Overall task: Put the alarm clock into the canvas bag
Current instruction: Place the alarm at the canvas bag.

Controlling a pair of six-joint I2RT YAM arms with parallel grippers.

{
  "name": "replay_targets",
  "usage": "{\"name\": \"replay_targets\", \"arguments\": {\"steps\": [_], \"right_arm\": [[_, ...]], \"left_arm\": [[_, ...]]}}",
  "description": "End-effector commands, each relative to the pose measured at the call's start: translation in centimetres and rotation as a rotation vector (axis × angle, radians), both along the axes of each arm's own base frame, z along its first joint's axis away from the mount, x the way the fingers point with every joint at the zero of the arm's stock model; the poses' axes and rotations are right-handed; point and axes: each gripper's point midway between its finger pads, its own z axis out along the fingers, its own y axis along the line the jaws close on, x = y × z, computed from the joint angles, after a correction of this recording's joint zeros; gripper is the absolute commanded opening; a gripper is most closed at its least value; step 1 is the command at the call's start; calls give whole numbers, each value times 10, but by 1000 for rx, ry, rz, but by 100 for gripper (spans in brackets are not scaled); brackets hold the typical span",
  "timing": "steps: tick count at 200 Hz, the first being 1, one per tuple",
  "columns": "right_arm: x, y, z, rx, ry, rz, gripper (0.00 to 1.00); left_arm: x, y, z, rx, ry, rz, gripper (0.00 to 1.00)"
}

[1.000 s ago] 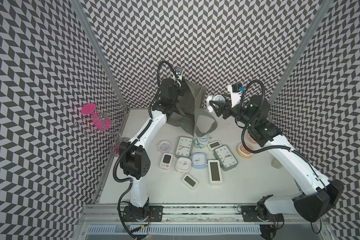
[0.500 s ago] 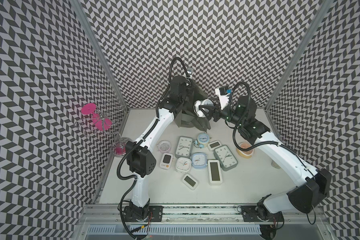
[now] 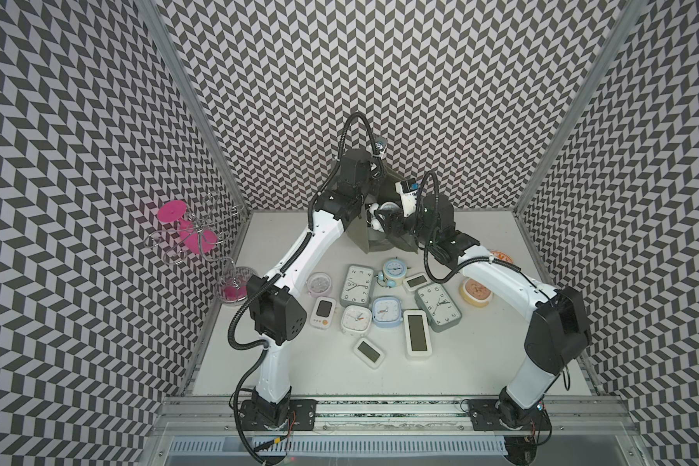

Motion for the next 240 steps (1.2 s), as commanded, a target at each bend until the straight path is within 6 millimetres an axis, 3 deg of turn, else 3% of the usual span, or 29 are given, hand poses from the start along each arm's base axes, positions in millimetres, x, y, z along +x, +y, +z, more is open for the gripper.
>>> {"name": "replay_targets", "arguments": {"steps": [1, 74, 132, 170, 202, 240], "right_arm": [[23, 0, 44, 7, -227, -85, 42], [47, 0, 4, -92, -374, -123, 42], [82, -8, -31, -209, -401, -169, 42], [98, 0, -58, -236, -370, -125, 43], [92, 0, -63, -210, -362, -93, 43], [109, -5, -73, -221, -338, -114, 43]], "left_arm": [[-26, -15, 28, -9, -15, -76, 0], [-41, -26, 43, -67, 17, -198, 0], [-54, -35, 42, -84, 54, -287, 0], [-55, -40, 38, -90, 72, -318, 0], [-47, -34, 33, -83, 74, -281, 0], [-55, -37, 38, -102, 77, -331, 0]]}}
